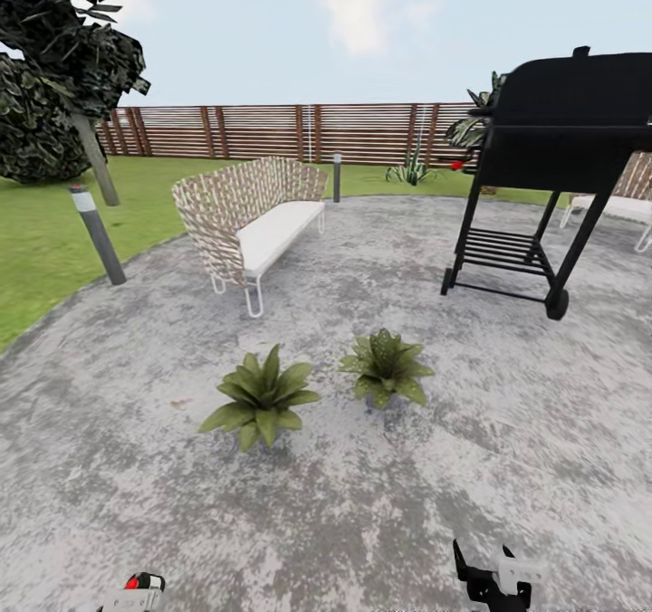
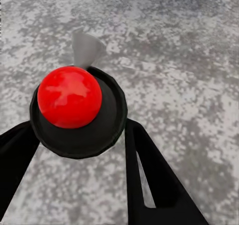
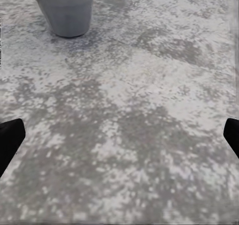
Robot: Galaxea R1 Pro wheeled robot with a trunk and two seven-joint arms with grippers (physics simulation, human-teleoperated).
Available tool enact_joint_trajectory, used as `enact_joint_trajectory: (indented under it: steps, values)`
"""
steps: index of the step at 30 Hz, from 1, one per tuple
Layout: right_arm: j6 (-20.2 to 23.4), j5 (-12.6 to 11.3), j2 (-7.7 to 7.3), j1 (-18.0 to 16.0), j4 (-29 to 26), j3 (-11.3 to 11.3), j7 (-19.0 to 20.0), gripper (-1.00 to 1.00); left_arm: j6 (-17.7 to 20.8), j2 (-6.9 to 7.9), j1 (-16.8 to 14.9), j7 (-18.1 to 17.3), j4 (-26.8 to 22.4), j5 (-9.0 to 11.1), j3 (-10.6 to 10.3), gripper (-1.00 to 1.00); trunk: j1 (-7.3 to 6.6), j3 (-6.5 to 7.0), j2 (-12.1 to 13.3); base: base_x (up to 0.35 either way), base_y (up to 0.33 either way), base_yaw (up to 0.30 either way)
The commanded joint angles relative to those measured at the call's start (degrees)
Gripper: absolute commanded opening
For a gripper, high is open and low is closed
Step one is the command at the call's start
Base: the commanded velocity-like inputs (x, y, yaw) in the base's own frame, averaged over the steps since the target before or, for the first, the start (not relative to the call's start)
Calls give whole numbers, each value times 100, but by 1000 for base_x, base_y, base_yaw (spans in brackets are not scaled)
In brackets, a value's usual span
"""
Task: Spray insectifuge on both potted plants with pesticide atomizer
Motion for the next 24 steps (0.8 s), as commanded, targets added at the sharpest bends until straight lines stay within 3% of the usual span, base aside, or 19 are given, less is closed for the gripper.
enact_joint_trajectory:
  steps: [1, 7, 16, 24]
  values:
    - [-21, -64, -2, -5, 8, 38, 39, 100, -26, -6, -5, -37, 6, -58, 49, -100, -1, -5, -2, 4, 336, -117]
    - [-19, -64, 5, -5, 8, 45, 39, 100, -24, 0, -5, -36, 6, -58, 49, -100, -1, -5, -2, 1, 336, -38]
    - [-21, -64, 2, -5, 8, 44, 39, 100, -25, -6, -5, -36, 6, -58, 49, -100, -1, -5, -2, 8, 336, -169]
    - [-21, -64, 0, -5, 8, 45, 39, 100, -32, -6, -5, -43, 6, -60, 43, -100, -1, -5, -2, 168, 298, -6]
